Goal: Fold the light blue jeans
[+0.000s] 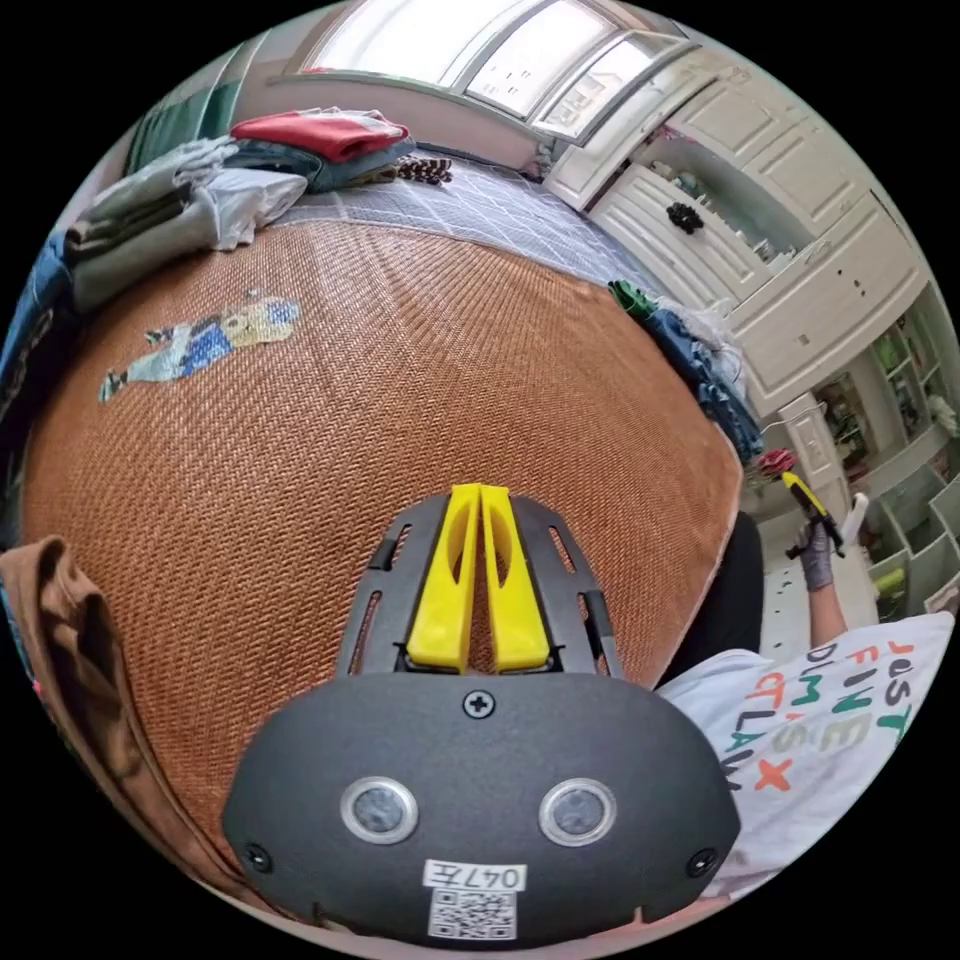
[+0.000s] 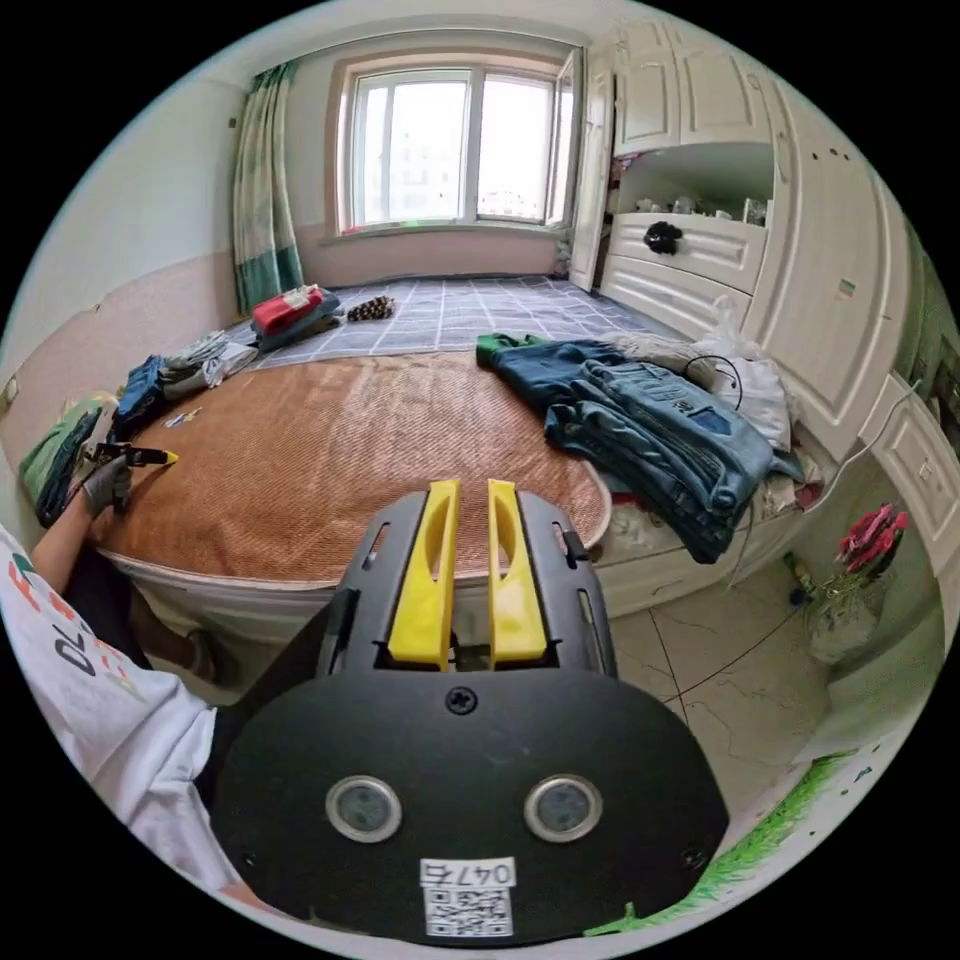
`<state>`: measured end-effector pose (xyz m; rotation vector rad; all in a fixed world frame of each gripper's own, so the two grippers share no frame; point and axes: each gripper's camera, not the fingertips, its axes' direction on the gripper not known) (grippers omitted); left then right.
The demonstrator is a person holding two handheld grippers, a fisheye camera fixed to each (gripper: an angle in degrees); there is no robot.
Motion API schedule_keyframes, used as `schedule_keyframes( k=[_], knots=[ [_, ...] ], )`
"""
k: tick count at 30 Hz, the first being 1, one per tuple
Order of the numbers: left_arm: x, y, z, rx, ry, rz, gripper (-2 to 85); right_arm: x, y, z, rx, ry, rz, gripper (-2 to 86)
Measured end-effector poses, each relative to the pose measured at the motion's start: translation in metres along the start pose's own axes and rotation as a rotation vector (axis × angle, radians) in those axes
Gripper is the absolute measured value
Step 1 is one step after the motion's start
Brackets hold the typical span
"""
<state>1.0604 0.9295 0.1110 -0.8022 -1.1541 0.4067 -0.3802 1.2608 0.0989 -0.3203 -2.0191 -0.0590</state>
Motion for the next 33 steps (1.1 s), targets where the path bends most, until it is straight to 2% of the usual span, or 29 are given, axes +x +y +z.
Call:
schedule_keyframes(
  k=[2,4,7,12,15,16,20,24,26,28,33],
  knots=[
    [0.02,-0.002,-0.013,-0.005,-0.124,-0.005,-1.0,0.04,0.004,0.003,0.021,0.083,0.02,4.6],
    [0.033,-0.001,-0.022,-0.008,-0.183,-0.025,-1.0,0.111,0.008,0.008,0.077,0.266,0.149,5.9],
    [0.055,0.009,-0.037,0.001,-0.206,-0.002,-1.0,0.209,0.013,0.016,0.124,0.368,0.323,7.9],
    [0.066,0.032,-0.059,0.0,-0.232,0.006,-1.0,0.326,0.0,0.078,-0.072,0.346,0.481,13.2],
    [0.048,0.042,-0.076,0.042,-0.194,-0.055,-1.0,0.363,-0.007,0.119,-0.211,0.24,0.528,5.0],
    [0.035,0.044,-0.083,0.057,-0.167,-0.09,-1.0,0.37,-0.009,0.125,-0.252,0.262,0.567,2.0],
    [0.005,0.043,-0.107,0.073,-0.136,-0.123,-1.0,0.342,-0.04,0.098,-0.216,0.284,0.433,0.4],
    [-0.011,0.04,-0.124,0.079,-0.158,-0.092,-1.0,0.256,-0.104,0.074,-0.28,0.237,0.115,0.1],
    [-0.029,0.039,-0.136,0.094,-0.134,-0.103,-1.0,0.215,-0.133,0.066,-0.285,0.145,0.018,0.1],
    [-0.044,0.039,-0.146,0.113,-0.108,-0.116,-1.0,0.158,-0.164,0.067,-0.274,-0.032,-0.062,0.1],
    [-0.077,0.035,-0.172,0.143,-0.066,-0.123,-1.0,0.031,-0.197,0.112,-0.188,-0.274,-0.073,0.6]
  ],
)
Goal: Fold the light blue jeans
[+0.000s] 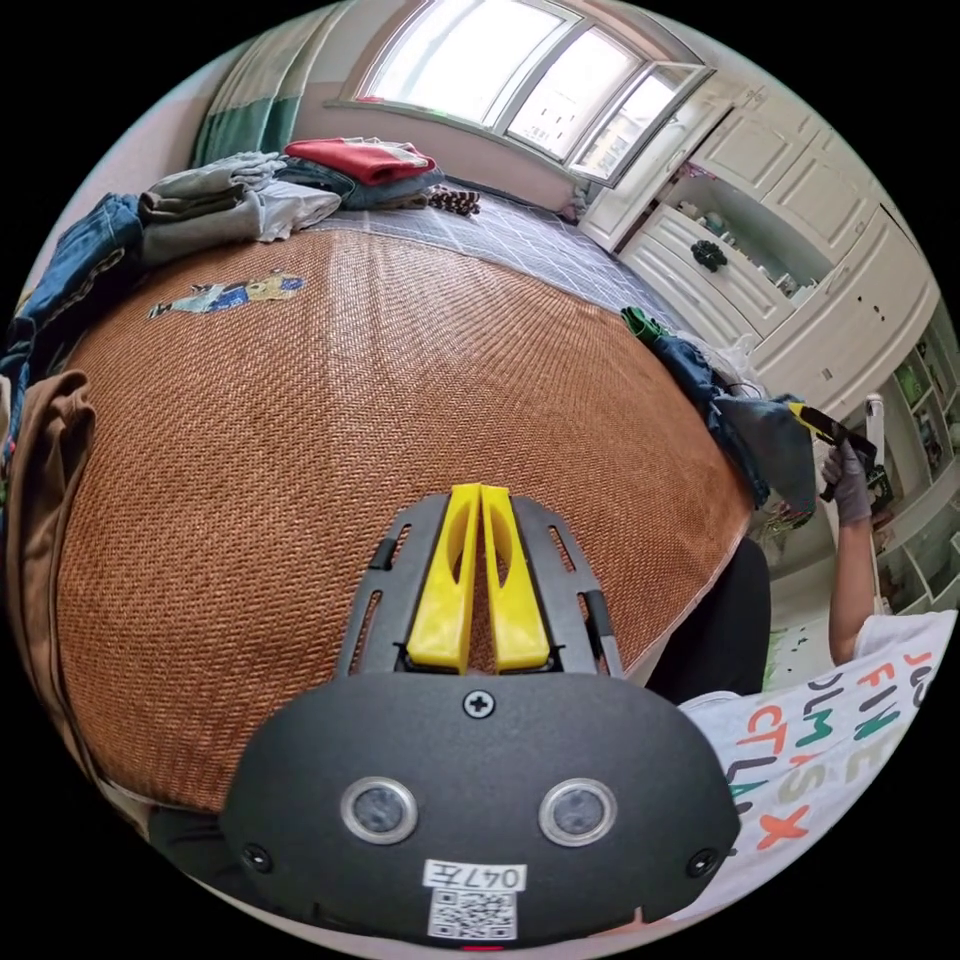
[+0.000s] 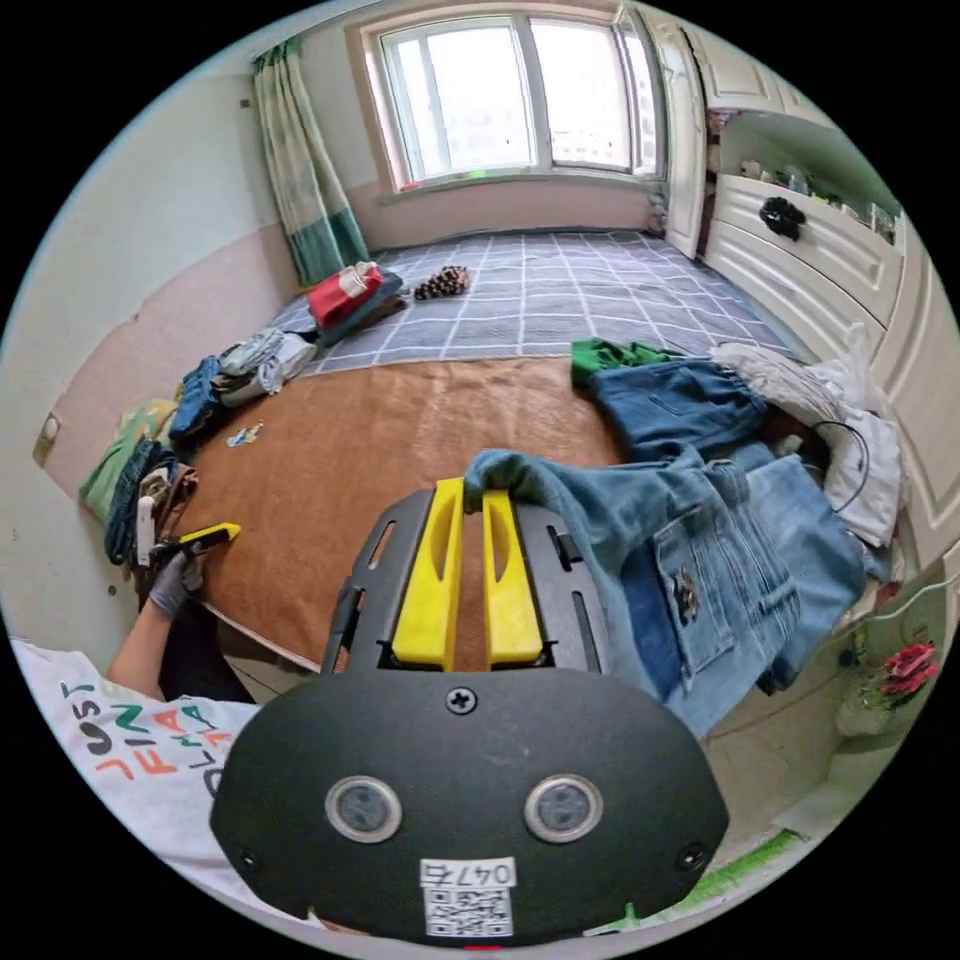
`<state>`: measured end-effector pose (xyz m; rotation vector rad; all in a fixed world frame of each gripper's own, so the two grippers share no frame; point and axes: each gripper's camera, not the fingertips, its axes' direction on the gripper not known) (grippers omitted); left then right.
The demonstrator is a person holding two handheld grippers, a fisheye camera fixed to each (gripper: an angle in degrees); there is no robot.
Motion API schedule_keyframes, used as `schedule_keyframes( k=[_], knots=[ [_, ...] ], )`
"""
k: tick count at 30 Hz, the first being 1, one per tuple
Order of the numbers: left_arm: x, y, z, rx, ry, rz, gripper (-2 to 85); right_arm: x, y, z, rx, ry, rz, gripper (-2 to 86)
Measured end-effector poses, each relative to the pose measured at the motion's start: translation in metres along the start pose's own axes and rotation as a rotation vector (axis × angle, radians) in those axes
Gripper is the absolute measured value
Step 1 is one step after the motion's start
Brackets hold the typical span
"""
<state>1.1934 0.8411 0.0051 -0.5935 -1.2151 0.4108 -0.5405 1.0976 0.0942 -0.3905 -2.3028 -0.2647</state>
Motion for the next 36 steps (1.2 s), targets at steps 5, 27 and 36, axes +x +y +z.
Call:
schedule_keyframes(
  k=[5,27,36],
  knots=[
    [-0.025,-0.03,-0.022,-0.042,0.001,0.026,-1.0,-0.095,-0.032,0.08,0.223,-0.473,-0.072,11.5],
    [0.045,-0.223,-0.079,-0.063,-0.094,0.292,-1.0,-0.12,0.126,0.112,-0.114,-0.291,-0.069,12.3],
    [0.076,-0.247,-0.059,-0.162,-0.307,0.365,-1.0,-0.179,0.074,0.158,-0.25,-0.101,-0.122,7.3]
  ],
)
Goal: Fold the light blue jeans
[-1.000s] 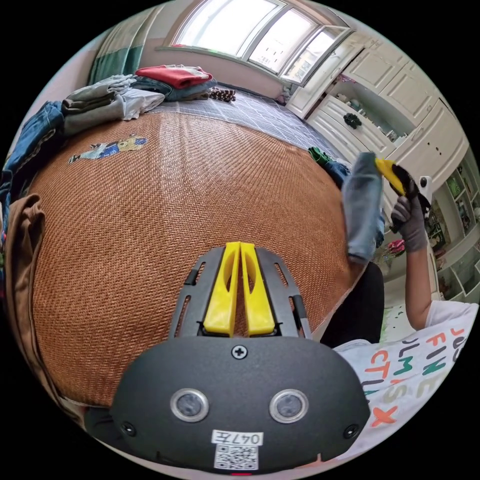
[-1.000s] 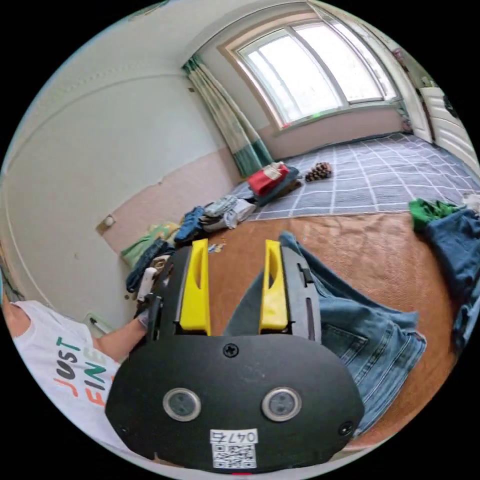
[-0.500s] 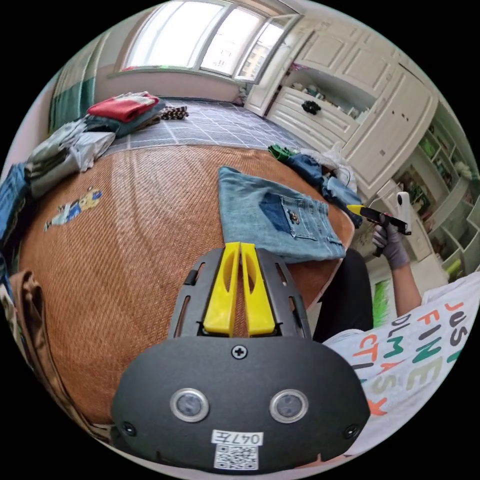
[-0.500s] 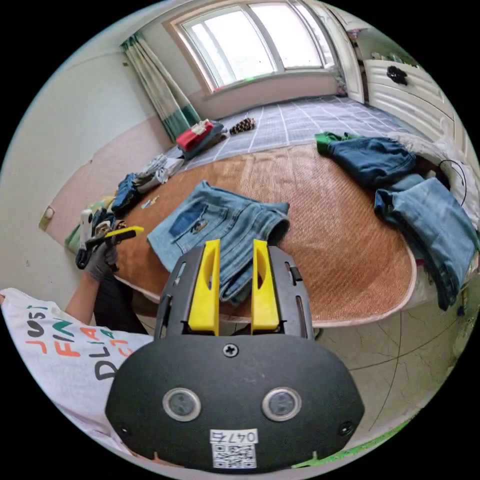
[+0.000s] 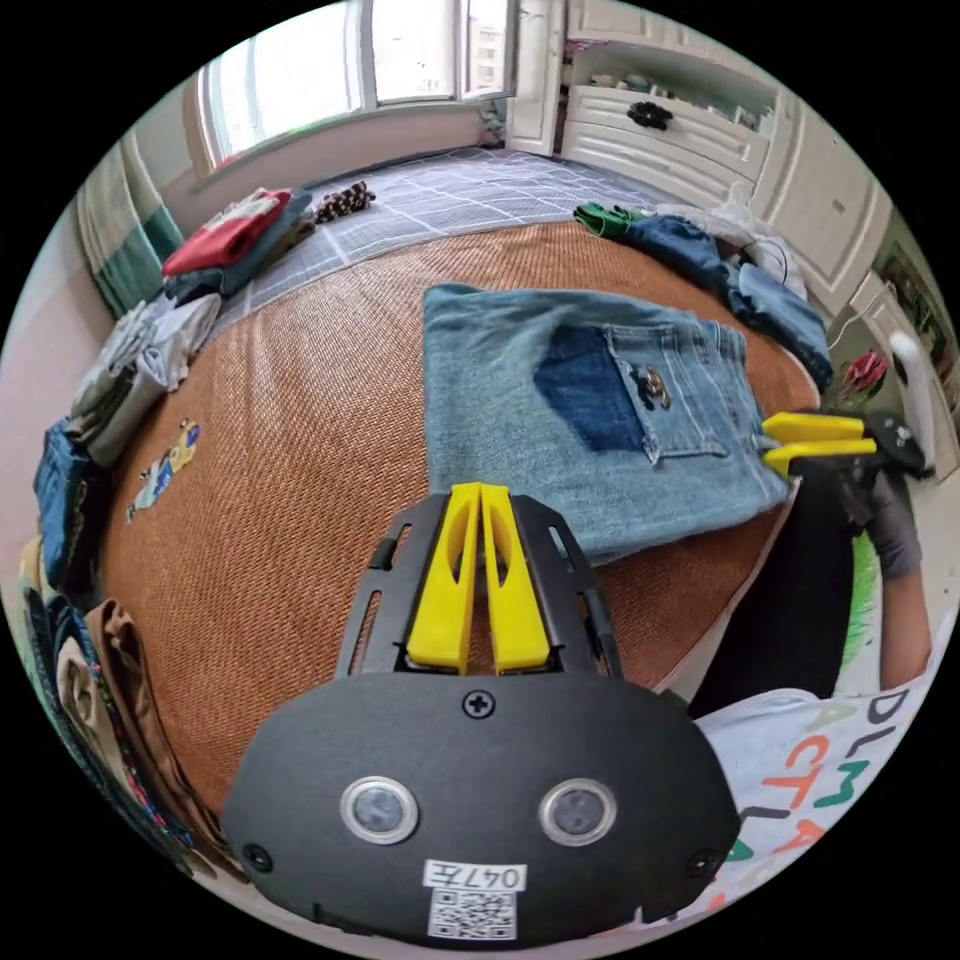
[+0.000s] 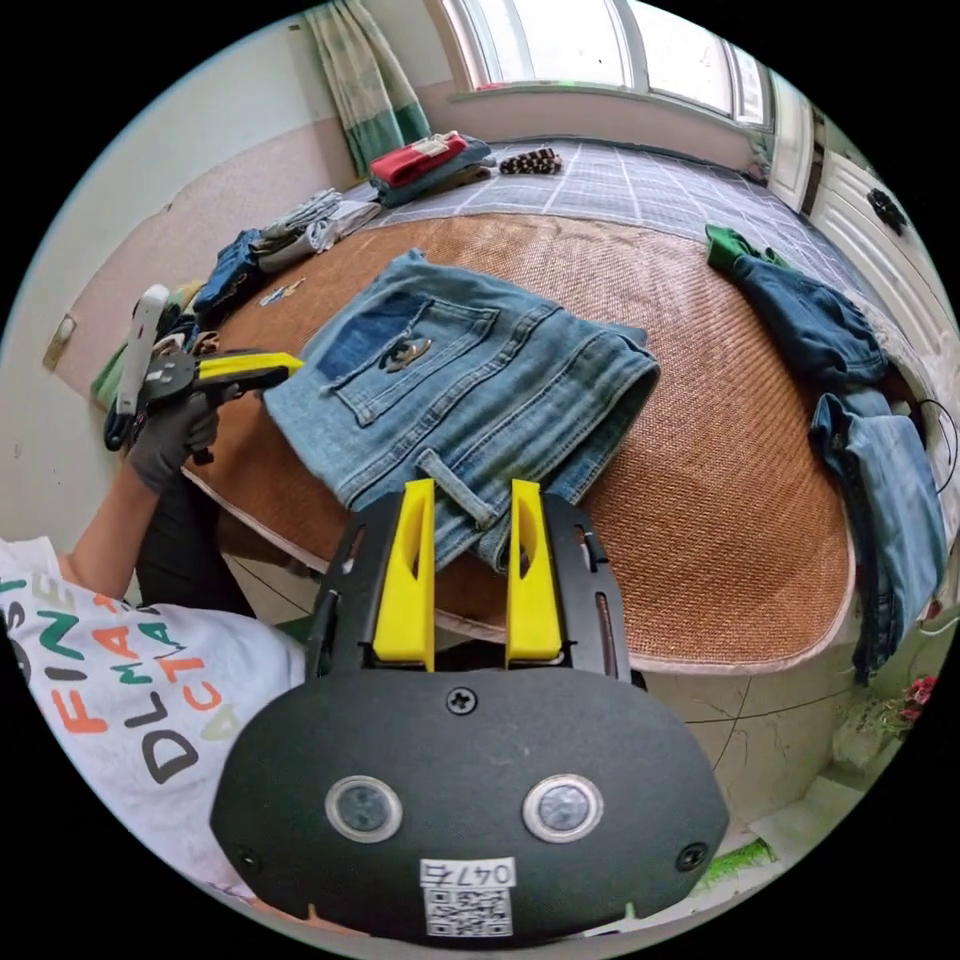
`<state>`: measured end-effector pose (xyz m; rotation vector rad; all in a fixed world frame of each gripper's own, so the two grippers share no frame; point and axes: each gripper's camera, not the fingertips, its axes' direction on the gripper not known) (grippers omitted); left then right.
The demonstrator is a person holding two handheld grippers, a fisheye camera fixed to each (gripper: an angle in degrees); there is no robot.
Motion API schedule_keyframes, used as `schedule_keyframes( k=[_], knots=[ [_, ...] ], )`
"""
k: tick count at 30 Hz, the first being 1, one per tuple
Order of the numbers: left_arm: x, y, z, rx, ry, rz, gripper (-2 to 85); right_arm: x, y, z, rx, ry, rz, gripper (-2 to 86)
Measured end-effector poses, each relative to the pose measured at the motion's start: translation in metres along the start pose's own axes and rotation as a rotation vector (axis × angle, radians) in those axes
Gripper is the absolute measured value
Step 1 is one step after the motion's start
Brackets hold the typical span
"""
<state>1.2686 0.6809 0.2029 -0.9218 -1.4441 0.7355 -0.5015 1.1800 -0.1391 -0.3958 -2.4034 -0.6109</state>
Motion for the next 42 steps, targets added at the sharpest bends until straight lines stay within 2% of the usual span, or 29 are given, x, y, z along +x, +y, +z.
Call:
schedule_keyframes(
  k=[5,11,13,19,23,40,42],
  knots=[
    [0.02,-0.005,-0.023,0.018,-0.124,0.086,-1.0,-0.004,-0.028,-0.002,-0.013,0.046,0.03,6.9],
    [-0.053,-0.024,-0.043,0.028,0.042,-0.035,-1.0,-0.026,-0.01,-0.017,0.061,0.033,0.049,7.0],
    [-0.068,-0.03,-0.046,0.027,0.063,-0.033,-1.0,-0.039,0.003,-0.021,0.108,0.05,0.035,7.0],
    [-0.106,-0.052,-0.055,0.016,0.094,-0.012,-1.0,-0.085,-0.001,-0.021,0.086,0.177,-0.024,7.0],
    [-0.136,-0.066,-0.063,0.019,0.137,-0.043,-1.0,-0.081,0.001,-0.026,0.083,0.12,0.005,7.0],
    [-0.17,-0.14,-0.126,0.014,0.094,-0.042,-1.0,-0.094,0.023,-0.033,0.094,0.127,0.013,7.0],
    [-0.149,-0.155,-0.16,0.098,0.11,0.036,-1.0,-0.093,0.026,-0.032,0.095,0.13,0.011,7.0]
  ],
)
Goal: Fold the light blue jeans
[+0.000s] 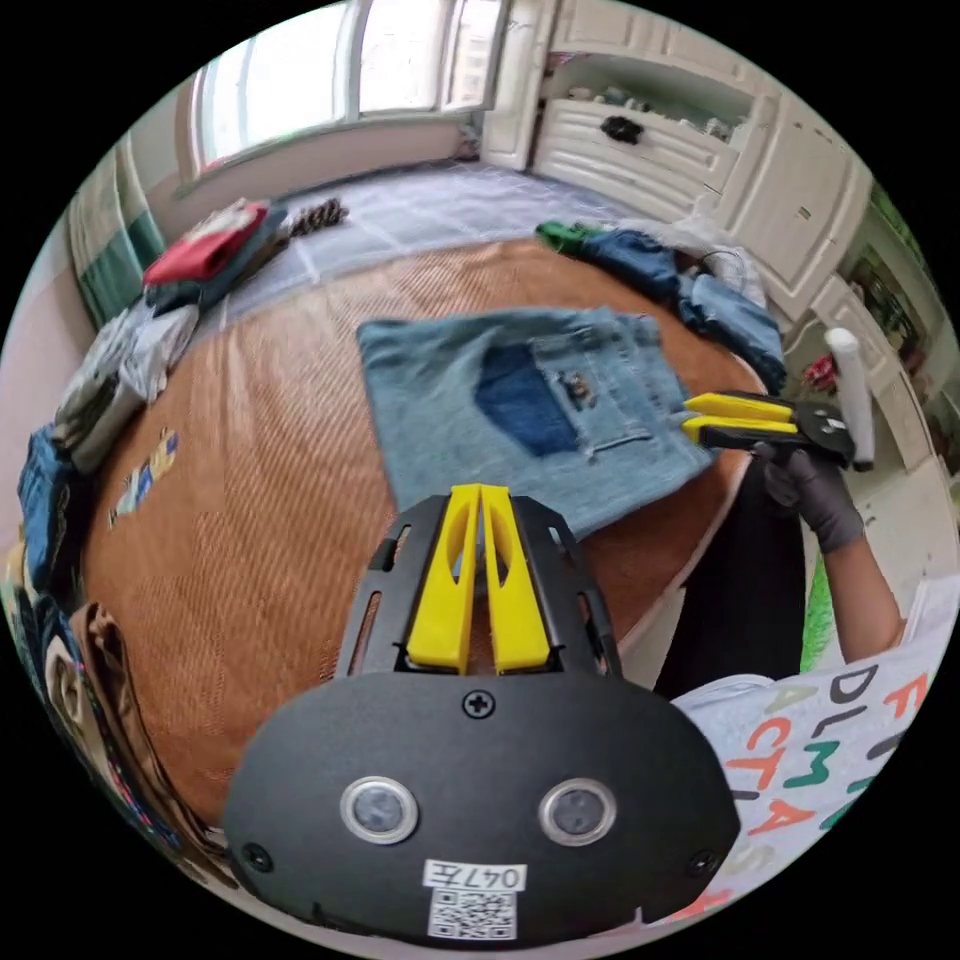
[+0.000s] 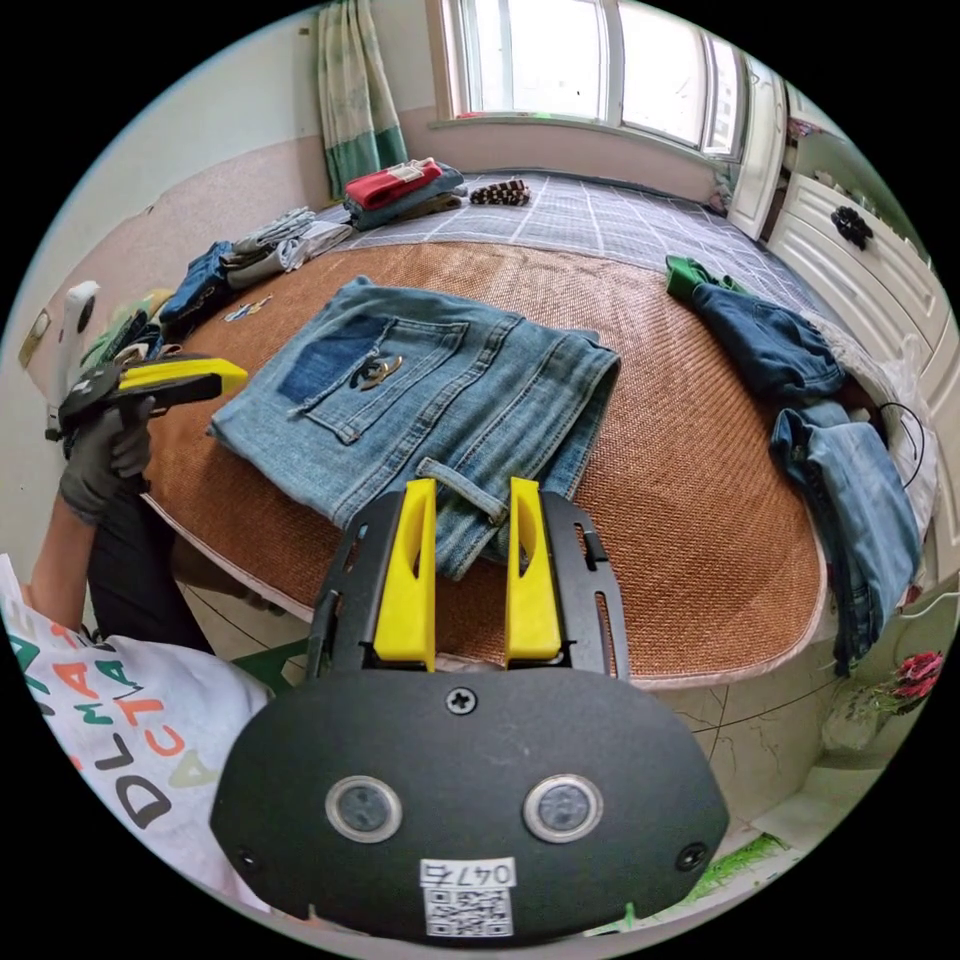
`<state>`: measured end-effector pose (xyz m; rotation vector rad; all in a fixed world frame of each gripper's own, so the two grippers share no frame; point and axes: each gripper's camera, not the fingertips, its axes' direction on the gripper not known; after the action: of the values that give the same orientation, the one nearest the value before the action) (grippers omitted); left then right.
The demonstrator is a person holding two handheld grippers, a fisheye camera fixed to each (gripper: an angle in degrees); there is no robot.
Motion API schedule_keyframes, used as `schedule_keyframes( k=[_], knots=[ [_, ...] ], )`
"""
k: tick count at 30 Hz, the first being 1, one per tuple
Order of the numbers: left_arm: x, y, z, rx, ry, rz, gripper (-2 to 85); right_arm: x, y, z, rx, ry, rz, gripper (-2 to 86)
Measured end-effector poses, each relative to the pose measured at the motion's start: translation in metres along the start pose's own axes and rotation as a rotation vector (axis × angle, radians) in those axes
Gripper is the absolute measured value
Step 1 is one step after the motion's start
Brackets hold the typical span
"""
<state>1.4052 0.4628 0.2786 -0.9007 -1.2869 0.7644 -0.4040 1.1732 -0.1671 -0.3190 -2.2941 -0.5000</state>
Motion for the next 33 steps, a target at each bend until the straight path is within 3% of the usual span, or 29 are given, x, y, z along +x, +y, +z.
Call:
schedule_keyframes(
  k=[2,4,7,10,14,17,21,28,33],
  knots=[
    [0.039,-0.026,-0.023,0.095,0.029,0.124,-1.0,0.002,0.003,0.001,-0.001,0.0,-0.001,7.0],
    [0.064,-0.052,0.0,-0.011,0.052,0.203,-1.0,0.008,0.007,0.003,0.002,-0.007,0.007,7.0],
    [0.085,-0.081,0.03,-0.153,-0.01,0.154,-1.0,0.015,0.013,0.005,0.003,-0.011,0.012,7.0],
    [0.118,-0.096,-0.019,0.045,0.099,0.195,-1.0,0.02,0.019,0.008,0.006,0.002,0.003,6.9],
    [0.139,-0.101,0.027,-0.13,0.077,0.216,-0.9,0.044,0.026,0.011,0.002,-0.057,0.035,5.8],
    [0.124,-0.087,0.005,-0.039,0.205,0.095,-0.8,0.084,0.045,0.0,0.05,-0.162,0.126,2.5],
    [0.141,-0.083,-0.024,0.003,0.163,0.156,0.3,0.15,0.098,-0.018,0.195,-0.38,0.262,0.2],
    [0.237,-0.093,-0.046,0.115,0.12,0.373,12.4,0.174,0.122,0.008,0.054,-0.309,0.307,6.9],
    [0.305,-0.09,-0.048,0.17,0.036,0.512,14.0,0.188,0.111,0.028,0.032,-0.397,0.276,4.4]
  ],
)
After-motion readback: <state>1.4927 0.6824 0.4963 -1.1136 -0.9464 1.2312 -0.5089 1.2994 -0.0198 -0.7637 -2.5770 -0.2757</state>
